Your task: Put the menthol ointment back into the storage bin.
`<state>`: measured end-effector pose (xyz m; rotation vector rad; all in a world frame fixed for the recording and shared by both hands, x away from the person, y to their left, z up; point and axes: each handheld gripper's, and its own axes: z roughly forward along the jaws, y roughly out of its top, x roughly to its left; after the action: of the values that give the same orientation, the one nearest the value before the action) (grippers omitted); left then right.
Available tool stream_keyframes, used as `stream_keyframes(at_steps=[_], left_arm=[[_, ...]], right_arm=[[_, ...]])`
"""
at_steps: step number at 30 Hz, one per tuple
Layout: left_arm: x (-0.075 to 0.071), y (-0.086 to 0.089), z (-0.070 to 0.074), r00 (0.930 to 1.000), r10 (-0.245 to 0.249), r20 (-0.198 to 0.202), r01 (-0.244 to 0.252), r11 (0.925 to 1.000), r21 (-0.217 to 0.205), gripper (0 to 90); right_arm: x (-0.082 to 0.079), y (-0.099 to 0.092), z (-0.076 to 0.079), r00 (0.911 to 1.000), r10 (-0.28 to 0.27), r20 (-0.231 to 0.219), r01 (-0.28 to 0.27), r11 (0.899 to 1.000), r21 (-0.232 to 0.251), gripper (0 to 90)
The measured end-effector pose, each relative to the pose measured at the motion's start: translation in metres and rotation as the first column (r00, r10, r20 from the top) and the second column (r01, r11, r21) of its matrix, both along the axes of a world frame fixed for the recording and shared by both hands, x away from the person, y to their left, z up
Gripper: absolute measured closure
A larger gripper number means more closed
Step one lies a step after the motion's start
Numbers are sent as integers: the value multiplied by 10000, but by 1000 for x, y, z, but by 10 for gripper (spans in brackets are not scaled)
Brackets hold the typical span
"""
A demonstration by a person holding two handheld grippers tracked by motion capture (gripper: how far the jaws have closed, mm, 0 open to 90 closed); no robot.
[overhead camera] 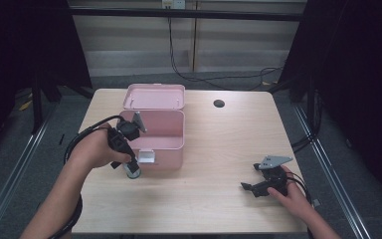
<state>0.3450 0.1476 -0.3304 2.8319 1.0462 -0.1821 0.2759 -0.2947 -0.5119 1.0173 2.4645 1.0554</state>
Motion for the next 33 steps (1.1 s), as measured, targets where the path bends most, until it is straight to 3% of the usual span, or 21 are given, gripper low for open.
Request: stream_keyframes(at_steps=[14,33], left_arm=[[11,-10,24,9998,193,-97,-191,9996,209,503],[29,-16,49,9981,619,40,-619,9981,-52,503]], right_arm=[[0,0,0,10000,7,-11,-7,10000,-12,85],[0,0,0,10000,7,-11,-7,10000,-13,85]])
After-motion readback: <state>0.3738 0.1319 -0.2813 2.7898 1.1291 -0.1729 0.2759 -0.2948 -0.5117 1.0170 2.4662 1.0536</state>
